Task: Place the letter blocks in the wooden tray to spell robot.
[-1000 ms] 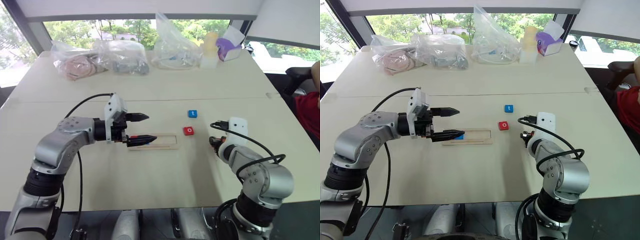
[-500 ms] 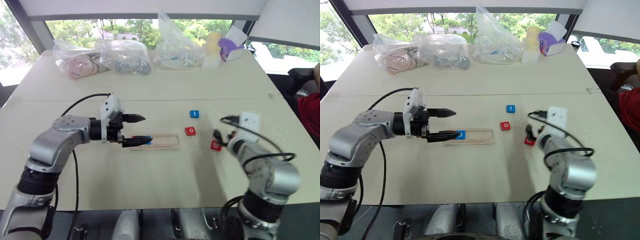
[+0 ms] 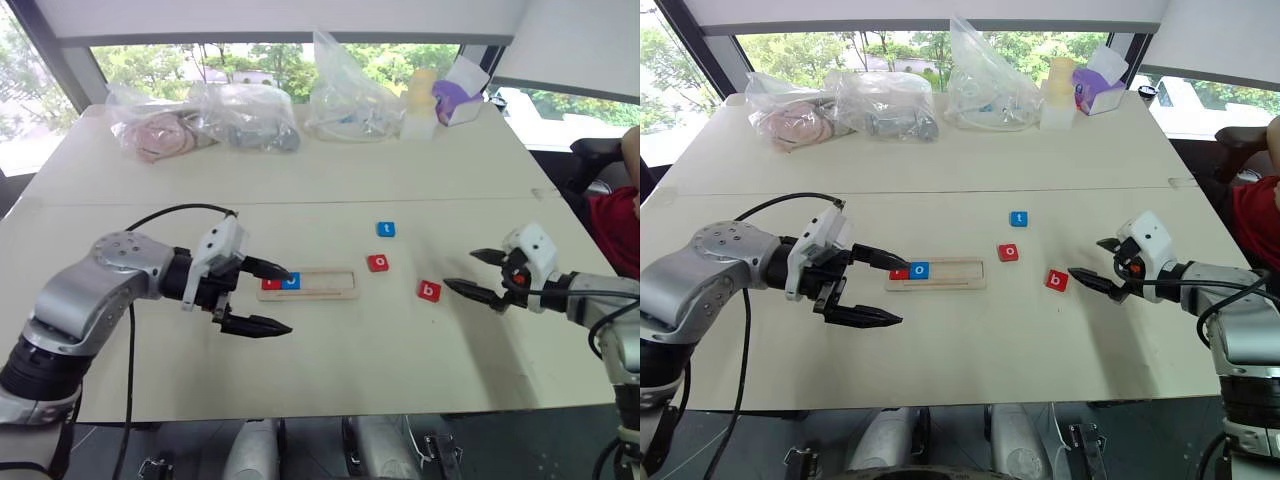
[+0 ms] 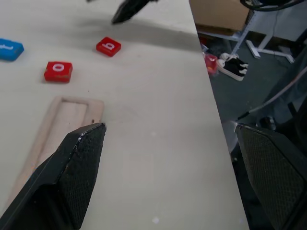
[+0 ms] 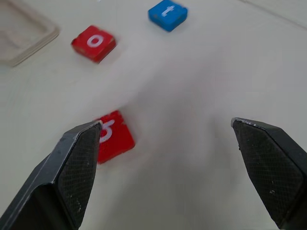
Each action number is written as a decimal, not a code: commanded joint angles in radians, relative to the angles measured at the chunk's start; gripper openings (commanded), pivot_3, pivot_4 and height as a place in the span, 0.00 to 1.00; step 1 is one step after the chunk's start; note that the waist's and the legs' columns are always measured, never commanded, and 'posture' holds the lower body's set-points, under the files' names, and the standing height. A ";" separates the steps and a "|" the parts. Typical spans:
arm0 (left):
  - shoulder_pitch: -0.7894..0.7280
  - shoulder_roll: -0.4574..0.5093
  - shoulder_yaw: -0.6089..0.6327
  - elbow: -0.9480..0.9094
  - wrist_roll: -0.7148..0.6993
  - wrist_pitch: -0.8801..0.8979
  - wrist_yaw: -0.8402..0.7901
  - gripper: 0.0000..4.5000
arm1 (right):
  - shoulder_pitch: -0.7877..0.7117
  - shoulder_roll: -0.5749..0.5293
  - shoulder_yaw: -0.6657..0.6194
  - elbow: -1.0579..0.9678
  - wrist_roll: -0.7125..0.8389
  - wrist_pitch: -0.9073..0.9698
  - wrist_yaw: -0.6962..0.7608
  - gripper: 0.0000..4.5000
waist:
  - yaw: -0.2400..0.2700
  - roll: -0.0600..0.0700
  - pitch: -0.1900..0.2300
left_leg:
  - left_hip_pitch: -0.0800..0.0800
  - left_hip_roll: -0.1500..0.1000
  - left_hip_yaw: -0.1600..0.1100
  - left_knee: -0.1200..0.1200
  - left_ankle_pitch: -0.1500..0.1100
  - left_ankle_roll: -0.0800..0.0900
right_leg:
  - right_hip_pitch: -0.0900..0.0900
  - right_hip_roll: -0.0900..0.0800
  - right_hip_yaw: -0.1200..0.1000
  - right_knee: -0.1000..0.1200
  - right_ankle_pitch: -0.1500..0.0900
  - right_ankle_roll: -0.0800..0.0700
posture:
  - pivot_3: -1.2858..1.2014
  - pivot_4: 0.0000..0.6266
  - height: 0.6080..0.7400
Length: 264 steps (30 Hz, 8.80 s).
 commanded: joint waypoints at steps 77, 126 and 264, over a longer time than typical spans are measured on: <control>0.126 0.157 0.124 0.089 0.074 -0.037 0.032 1.00 | -0.352 0.080 0.291 0.107 -0.040 -0.042 0.235 0.26 | -0.007 0.002 0.001 | 0.003 0.001 -0.001 0.000 0.000 0.000 | 0.001 -0.002 0.000 0.004 0.000 0.000 | 0.52 0.24 0.96; 0.393 0.190 0.351 -0.034 -0.002 -0.002 0.157 1.00 | -0.636 0.442 0.632 0.318 -0.283 -0.111 0.137 0.26 | 0.000 0.003 0.002 | -0.003 0.000 -0.002 -0.001 0.000 0.000 | -0.005 -0.004 -0.002 0.003 0.001 -0.001 | 0.52 0.24 0.96; 0.148 0.055 0.087 -0.041 0.005 0.006 0.151 1.00 | -0.209 0.009 0.281 0.266 -0.130 -0.433 0.306 0.39 | 0.000 0.003 0.002 | 0.015 0.001 0.000 -0.002 -0.002 0.003 | 0.016 -0.002 0.000 -0.005 -0.002 -0.003 | 0.52 0.24 0.96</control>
